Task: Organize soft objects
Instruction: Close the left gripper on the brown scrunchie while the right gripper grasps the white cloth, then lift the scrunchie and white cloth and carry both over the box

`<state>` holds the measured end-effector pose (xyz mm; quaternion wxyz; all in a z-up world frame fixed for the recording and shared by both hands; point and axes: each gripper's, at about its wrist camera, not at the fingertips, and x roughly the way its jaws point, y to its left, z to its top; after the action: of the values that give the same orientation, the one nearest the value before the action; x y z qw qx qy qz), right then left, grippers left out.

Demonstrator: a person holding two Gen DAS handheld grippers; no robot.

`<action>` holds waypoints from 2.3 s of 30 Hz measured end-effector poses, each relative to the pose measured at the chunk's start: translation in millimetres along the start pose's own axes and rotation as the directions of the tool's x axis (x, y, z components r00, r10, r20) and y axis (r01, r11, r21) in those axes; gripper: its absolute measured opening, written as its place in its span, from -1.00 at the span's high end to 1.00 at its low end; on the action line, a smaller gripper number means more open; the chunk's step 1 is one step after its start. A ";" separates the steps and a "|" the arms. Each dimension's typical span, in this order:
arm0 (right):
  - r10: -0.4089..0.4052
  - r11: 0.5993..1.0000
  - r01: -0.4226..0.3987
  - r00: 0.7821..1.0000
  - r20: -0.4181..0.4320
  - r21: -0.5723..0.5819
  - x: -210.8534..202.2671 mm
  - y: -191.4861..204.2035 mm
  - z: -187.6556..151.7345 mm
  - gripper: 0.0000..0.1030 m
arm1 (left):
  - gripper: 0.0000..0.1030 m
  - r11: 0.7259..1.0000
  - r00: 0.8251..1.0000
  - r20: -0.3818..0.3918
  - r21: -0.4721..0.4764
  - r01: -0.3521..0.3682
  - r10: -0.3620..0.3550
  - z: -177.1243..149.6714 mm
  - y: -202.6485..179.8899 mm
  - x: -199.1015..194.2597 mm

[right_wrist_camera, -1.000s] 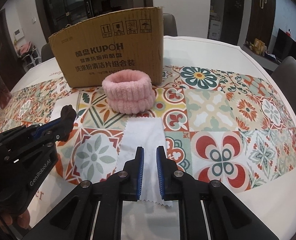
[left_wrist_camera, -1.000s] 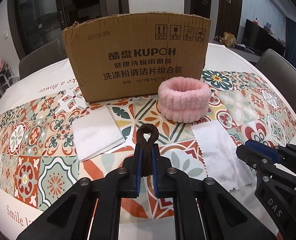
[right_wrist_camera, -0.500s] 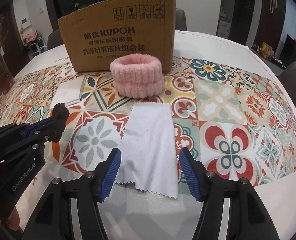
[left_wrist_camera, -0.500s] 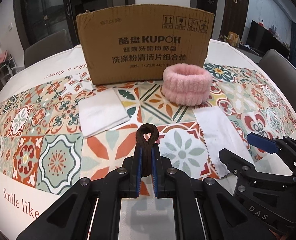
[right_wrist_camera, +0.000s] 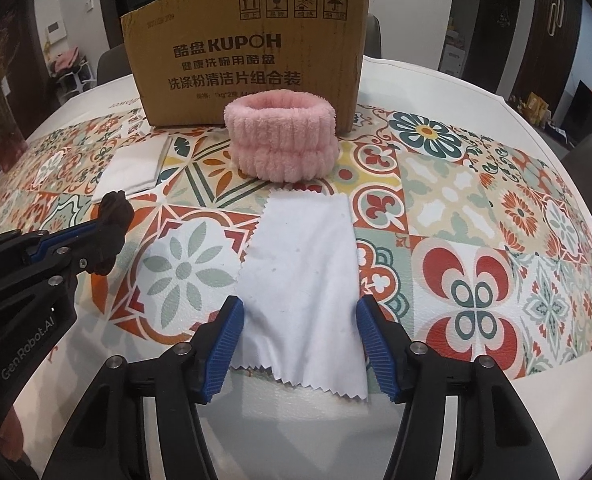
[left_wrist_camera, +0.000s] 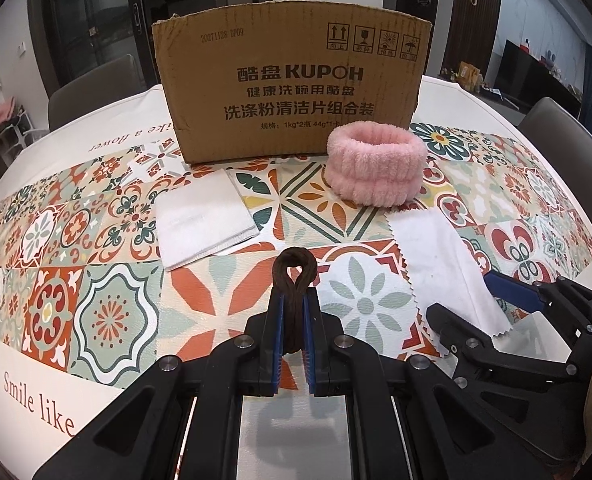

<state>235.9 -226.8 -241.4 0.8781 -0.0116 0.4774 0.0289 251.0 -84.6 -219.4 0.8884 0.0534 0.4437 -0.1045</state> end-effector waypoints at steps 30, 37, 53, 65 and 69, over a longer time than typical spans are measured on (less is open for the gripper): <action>0.035 0.999 -0.037 0.990 0.135 0.011 -66.1 7.9 24.0 0.79 | 0.79 1.000 0.994 0.103 -0.014 0.019 -0.017 21.3 6.4 -48.9; 0.034 0.999 -0.035 0.981 0.190 0.004 -89.6 13.0 37.2 0.79 | 0.79 1.000 0.989 0.145 -0.022 0.015 -0.011 31.9 14.0 -71.2; 0.028 1.000 -0.029 0.945 0.325 -0.001 -129.3 20.9 80.4 0.79 | 0.79 1.000 0.964 0.267 -0.022 -0.014 0.019 70.7 31.7 -110.5; 0.037 0.999 -0.041 0.910 0.414 0.001 -143.3 19.0 124.1 0.79 | 0.79 1.000 0.932 0.361 -0.023 -0.016 0.023 113.3 39.8 -126.9; 0.041 0.999 -0.044 0.899 0.437 -0.003 -144.6 17.9 138.4 0.79 | 0.79 1.000 0.921 0.387 -0.019 -0.022 0.028 128.7 42.5 -128.2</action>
<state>272.3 -208.1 -44.7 0.9620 0.0087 0.2687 0.0480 286.0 -49.6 -39.5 0.9603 0.0309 0.2593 -0.0985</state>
